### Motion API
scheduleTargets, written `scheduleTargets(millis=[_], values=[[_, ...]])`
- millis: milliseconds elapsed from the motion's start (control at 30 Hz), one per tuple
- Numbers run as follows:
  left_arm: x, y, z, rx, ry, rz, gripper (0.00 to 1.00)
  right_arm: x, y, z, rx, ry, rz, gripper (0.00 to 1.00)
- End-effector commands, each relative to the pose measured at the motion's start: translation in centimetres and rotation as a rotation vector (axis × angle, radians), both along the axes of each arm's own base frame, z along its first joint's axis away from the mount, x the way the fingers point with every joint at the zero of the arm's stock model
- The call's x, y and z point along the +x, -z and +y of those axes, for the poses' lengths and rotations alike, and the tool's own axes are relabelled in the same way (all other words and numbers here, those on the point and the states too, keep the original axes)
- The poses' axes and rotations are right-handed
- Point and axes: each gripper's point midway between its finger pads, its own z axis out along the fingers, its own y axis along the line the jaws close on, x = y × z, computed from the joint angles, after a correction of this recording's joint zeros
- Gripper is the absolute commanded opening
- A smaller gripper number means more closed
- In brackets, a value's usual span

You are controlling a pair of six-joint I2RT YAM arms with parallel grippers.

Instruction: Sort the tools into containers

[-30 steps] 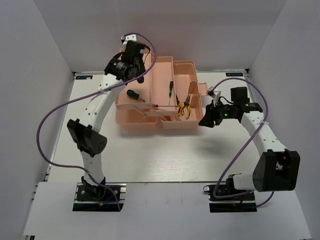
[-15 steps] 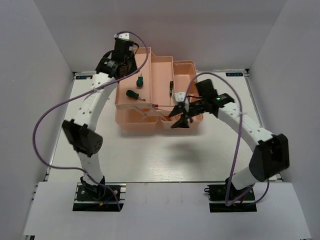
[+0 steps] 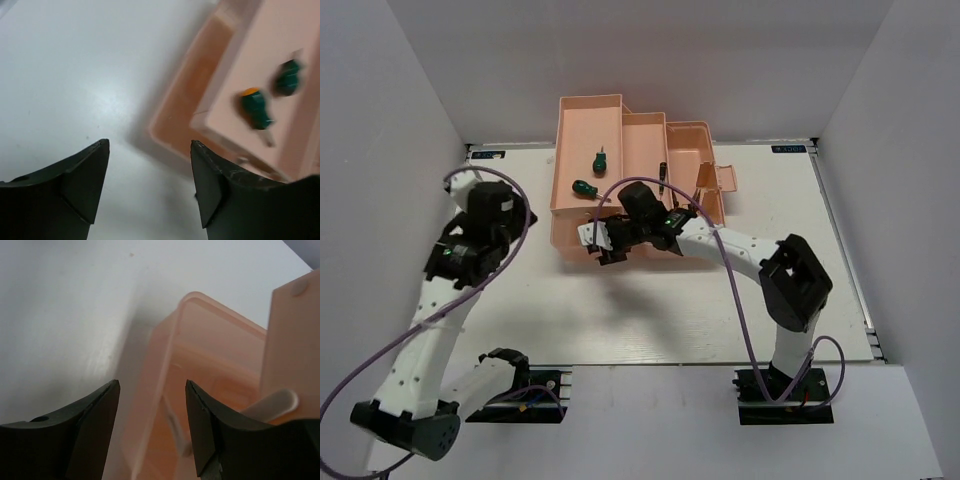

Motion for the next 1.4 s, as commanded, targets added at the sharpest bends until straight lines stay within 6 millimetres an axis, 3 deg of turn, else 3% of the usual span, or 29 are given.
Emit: scheduleTargets(millis=[0, 67, 100, 200, 233, 367, 467, 500, 633, 667, 733, 767, 900, 1100, 1167, 1233, 1267, 1367], values=[[-1.0, 9.1, -0.5, -0.109, -0.071, 0.204, 0.76, 2.8, -2.5, 2.8, 0.063, 0.068, -0.16, 0.61], [-1.0, 11.1, -0.7, -0.163, -0.071, 0.226, 0.78, 3.5, -1.8, 3.1, 0.041, 0.093, -0.188, 0.61], [-1.1, 13.1, -1.4, -0.201, -0.051, 0.273, 0.78, 3.5, -1.3, 3.9, 0.028, 0.097, -0.201, 0.61], [-1.0, 15.7, -2.1, -0.286, -0.045, 0.312, 0.78, 3.5, 1.3, 4.6, -0.027, 0.091, -0.214, 0.61], [-1.2, 16.7, -2.0, -0.315, -0.057, 0.327, 0.78, 3.7, 1.3, 4.7, -0.029, 0.097, -0.219, 0.61], [-0.9, 17.0, -1.5, -0.364, -0.078, 0.309, 0.78, 4.0, 3.7, 5.0, -0.088, 0.117, -0.221, 0.54], [-0.8, 18.0, -1.5, -0.43, -0.085, 0.304, 0.78, 4.3, 4.8, 5.0, -0.115, 0.14, -0.225, 0.25], [-0.8, 18.4, -1.3, -0.465, -0.105, 0.304, 0.78, 4.2, 5.1, 4.9, -0.125, 0.143, -0.222, 0.0], [-0.2, 20.6, -1.9, -0.572, -0.089, 0.292, 0.78, 3.9, 3.5, 4.5, -0.1, 0.172, -0.183, 0.0], [-0.8, 22.1, -2.4, -0.612, -0.081, 0.326, 0.78, 3.7, 1.3, 4.4, -0.065, 0.18, -0.19, 0.0], [0.1, 22.7, -2.7, -0.662, -0.05, 0.304, 0.78, 3.4, -0.4, 4.5, -0.028, 0.196, -0.145, 0.0], [0.0, 23.6, -3.0, -0.676, -0.04, 0.321, 0.78, 3.2, -2.5, 4.1, -0.002, 0.202, -0.147, 0.0], [1.7, 24.4, -2.9, -0.73, -0.032, 0.314, 0.74, 2.3, -7.5, 3.8, 0.094, 0.224, -0.112, 0.0], [4.3, 24.9, -3.0, -0.812, -0.01, 0.298, 0.61, 0.9, -12.5, 3.1, 0.197, 0.219, -0.077, 0.0], [4.9, 25.9, -3.6, -0.848, 0.001, 0.334, 0.53, 0.2, -13.2, 3.0, 0.213, 0.209, -0.053, 0.0], [6.3, 25.4, -3.8, -0.862, 0.039, 0.307, 0.46, -0.3, -13.3, 2.9, 0.214, 0.199, -0.031, 0.0], [6.5, 26.3, -4.0, -0.874, 0.043, 0.327, 0.44, -0.5, -13.4, 2.9, 0.217, 0.194, -0.021, 0.0], [8.9, 25.0, -5.3, -0.906, 0.153, 0.268, 0.4, -1.6, -13.2, 2.8, 0.215, 0.159, 0.019, 0.0]])
